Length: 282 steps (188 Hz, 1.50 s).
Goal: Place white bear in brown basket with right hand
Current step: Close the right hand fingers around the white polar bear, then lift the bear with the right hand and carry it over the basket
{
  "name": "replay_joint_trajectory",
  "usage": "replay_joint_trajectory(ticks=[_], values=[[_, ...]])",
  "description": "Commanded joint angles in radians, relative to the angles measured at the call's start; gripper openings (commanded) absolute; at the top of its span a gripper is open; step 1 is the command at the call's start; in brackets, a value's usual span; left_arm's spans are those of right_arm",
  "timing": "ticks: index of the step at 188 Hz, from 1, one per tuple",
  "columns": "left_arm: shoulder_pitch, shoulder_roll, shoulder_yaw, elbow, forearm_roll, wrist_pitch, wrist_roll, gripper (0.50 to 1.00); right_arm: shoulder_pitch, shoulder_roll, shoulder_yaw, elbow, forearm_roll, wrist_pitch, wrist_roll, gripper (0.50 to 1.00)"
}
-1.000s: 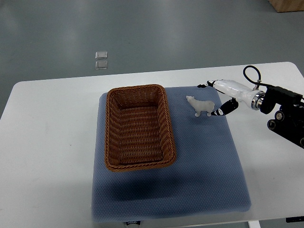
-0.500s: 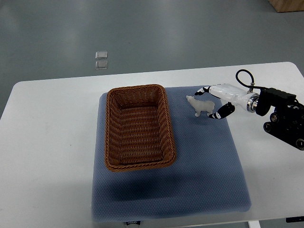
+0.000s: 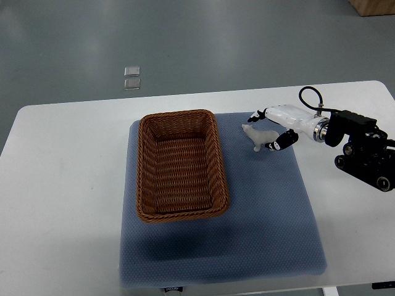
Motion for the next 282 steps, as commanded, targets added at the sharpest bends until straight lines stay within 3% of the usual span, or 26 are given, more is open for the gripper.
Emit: replay_joint_trajectory(ticks=[1,36,63,83,108,199,282], values=[[0.001,0.000,0.000,0.000,0.000,0.000,0.000,1.000,-0.001,0.013,-0.002,-0.003,-0.001,0.000,-0.002,0.780],[-0.001,0.000,0.000,0.000,0.000,0.000,0.000,1.000,-0.001,0.021,-0.020,-0.015,-0.003,0.000,-0.004,0.754],[0.001,0.000,0.000,0.000,0.000,0.000,0.000,1.000,0.000,0.022,-0.040,-0.025,-0.004,-0.005,-0.004,0.705],[-0.001,0.000,0.000,0.000,0.000,0.000,0.000,1.000,0.000,0.021,-0.040,-0.037,-0.023,-0.006,-0.005,0.637],[-0.001,0.000,0.000,0.000,0.000,0.000,-0.002,1.000,0.002,0.021,-0.040,-0.037,-0.023,-0.011,-0.004,0.501],[-0.001,0.000,0.000,0.000,0.000,0.000,0.000,1.000,0.095,0.034,-0.034,0.048,-0.003,-0.032,0.039,0.500],[-0.001,0.000,0.000,0.000,0.000,0.000,0.000,1.000,0.201,0.143,-0.073,0.066,0.011,0.032,0.067,0.500]])
